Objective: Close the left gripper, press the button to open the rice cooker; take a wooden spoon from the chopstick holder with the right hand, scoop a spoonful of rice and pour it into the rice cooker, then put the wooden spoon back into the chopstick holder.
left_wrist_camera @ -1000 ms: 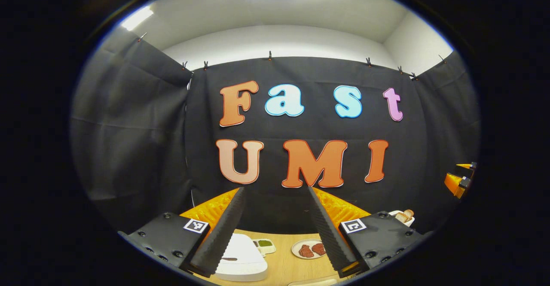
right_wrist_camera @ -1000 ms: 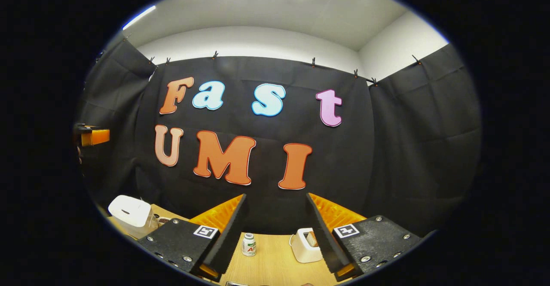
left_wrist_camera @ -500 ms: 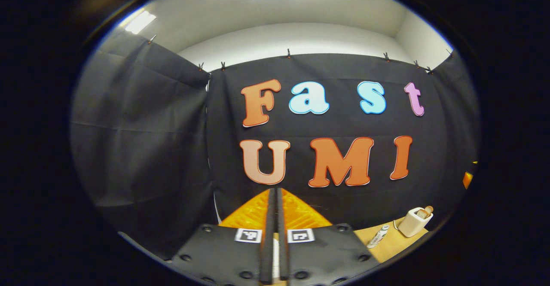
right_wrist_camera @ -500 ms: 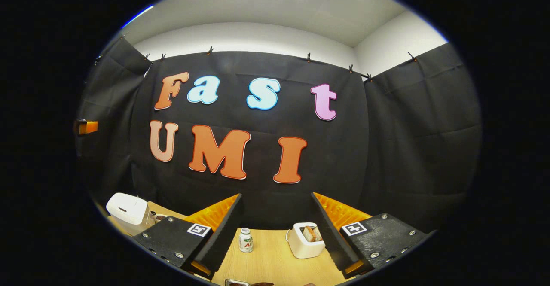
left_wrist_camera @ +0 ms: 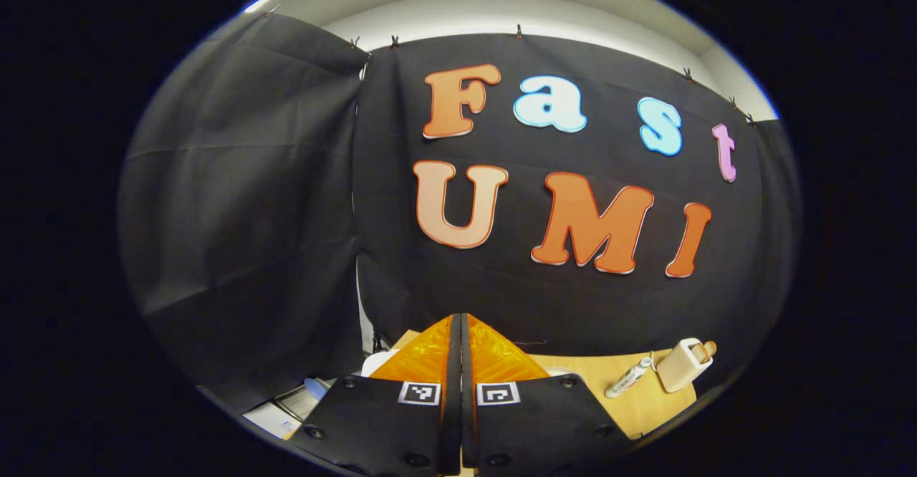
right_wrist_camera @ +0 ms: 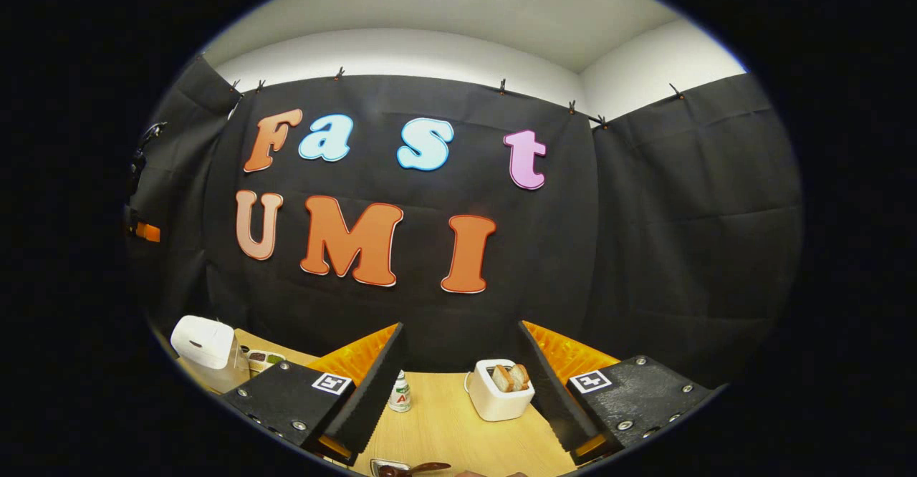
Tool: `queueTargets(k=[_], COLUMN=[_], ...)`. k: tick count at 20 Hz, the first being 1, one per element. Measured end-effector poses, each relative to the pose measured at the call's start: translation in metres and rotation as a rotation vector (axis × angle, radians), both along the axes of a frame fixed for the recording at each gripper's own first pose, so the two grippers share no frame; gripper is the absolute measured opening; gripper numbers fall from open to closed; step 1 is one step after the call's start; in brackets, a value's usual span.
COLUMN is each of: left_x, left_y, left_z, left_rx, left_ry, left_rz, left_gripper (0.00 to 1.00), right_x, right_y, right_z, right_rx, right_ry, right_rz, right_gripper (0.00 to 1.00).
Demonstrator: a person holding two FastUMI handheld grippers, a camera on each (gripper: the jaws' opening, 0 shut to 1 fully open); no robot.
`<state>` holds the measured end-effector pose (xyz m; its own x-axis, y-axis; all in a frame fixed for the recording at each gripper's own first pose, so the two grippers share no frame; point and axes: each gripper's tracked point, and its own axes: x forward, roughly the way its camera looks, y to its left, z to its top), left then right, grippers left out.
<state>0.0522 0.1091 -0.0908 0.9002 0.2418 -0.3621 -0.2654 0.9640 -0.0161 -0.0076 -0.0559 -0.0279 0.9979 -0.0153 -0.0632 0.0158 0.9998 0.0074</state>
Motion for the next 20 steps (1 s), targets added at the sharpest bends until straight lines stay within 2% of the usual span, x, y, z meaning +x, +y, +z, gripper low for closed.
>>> queueTargets(k=[5, 9, 12, 16, 20], left_x=[0.009, 0.009, 0.004, 0.003, 0.002], left_y=[0.016, 0.027, 0.028, 0.028, 0.024], left_z=[-0.073, -0.119, -0.157, -0.196, -0.23], left_rx=[-0.118, -0.226, -0.3, -0.361, -0.43], left_ry=[0.214, 0.327, 0.432, 0.542, 0.642], left_rz=[0.01, 0.031, 0.032, 0.033, 0.012], left_gripper=[0.05, 0.05, 0.05, 0.05, 0.05], right_x=[-0.012, -0.017, -0.025, -0.034, -0.045], right_y=[0.0, 0.0, 0.013, 0.026, 0.03], right_z=[-0.019, -0.042, -0.055, -0.057, -0.065], right_rx=[-0.012, 0.005, 0.014, -0.004, -0.031], right_ry=[0.04, 0.104, 0.116, 0.116, 0.142], right_rz=[-0.027, -0.046, -0.019, -0.014, -0.038], right_gripper=[0.95, 0.95, 0.95, 0.97, 0.95])
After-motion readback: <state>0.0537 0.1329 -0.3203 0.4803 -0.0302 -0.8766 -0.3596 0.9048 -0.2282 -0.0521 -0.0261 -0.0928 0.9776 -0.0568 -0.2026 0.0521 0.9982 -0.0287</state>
